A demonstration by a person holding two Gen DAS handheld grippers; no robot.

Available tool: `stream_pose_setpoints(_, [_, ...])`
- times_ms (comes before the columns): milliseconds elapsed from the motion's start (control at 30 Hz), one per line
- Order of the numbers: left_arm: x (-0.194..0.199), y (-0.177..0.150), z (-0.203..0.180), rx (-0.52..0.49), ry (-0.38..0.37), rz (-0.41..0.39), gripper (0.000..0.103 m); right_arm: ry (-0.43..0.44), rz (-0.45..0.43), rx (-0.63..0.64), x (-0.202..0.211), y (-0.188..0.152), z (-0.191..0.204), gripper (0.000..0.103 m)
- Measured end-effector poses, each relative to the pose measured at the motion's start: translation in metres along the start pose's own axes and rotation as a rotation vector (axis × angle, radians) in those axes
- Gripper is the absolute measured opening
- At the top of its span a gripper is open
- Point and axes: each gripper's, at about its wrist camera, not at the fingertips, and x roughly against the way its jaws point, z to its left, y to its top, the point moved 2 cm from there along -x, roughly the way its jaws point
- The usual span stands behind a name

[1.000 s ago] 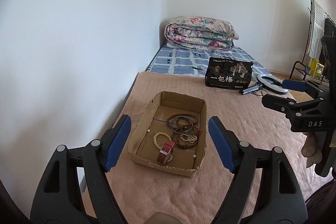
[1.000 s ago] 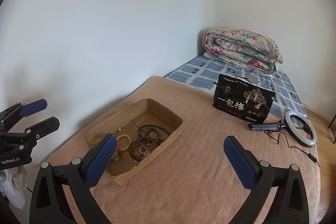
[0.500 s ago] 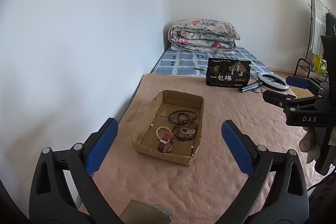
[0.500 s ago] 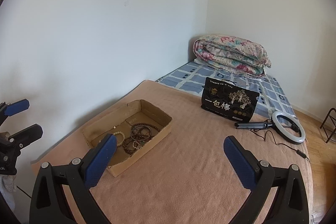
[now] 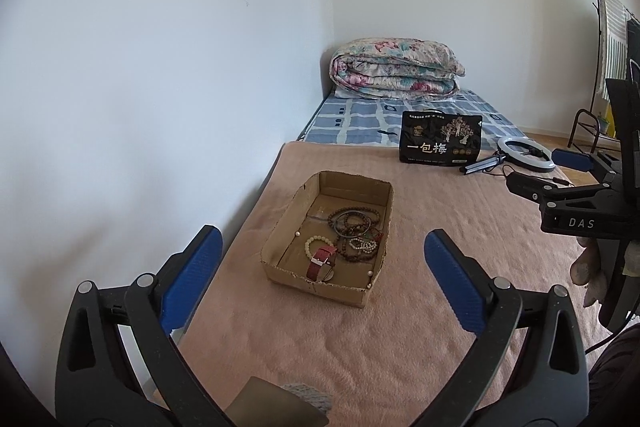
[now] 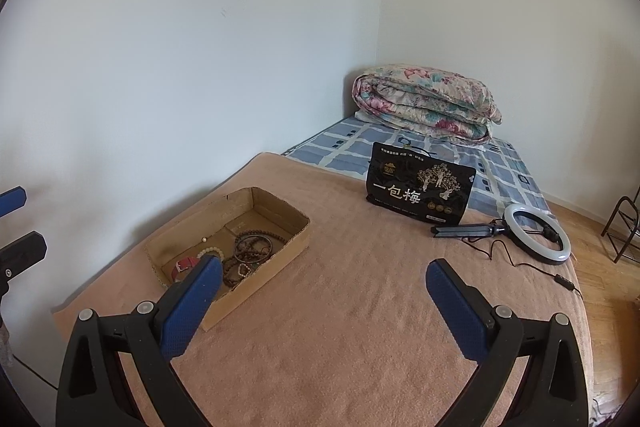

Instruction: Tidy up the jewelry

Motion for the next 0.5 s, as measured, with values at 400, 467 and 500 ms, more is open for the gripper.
stream_pose_setpoints(400, [0.011,-0.002,-0.003,-0.01,0.003,0.0,0.103,-0.006,0.0,0.001,0.007,-0.005,-0.002,0.103])
stream_pose_setpoints(467, [0.011,-0.002,-0.003,-0.009,0.004,-0.002,0.103,-0.006,-0.002,0.0,0.008,-0.006,-0.003,0.103])
stream_pose_setpoints(500, [0.011,-0.002,-0.003,-0.009,0.003,-0.001,0.103,-0.007,-0.003,0.0,0.009,-0.006,-0.003,0.103])
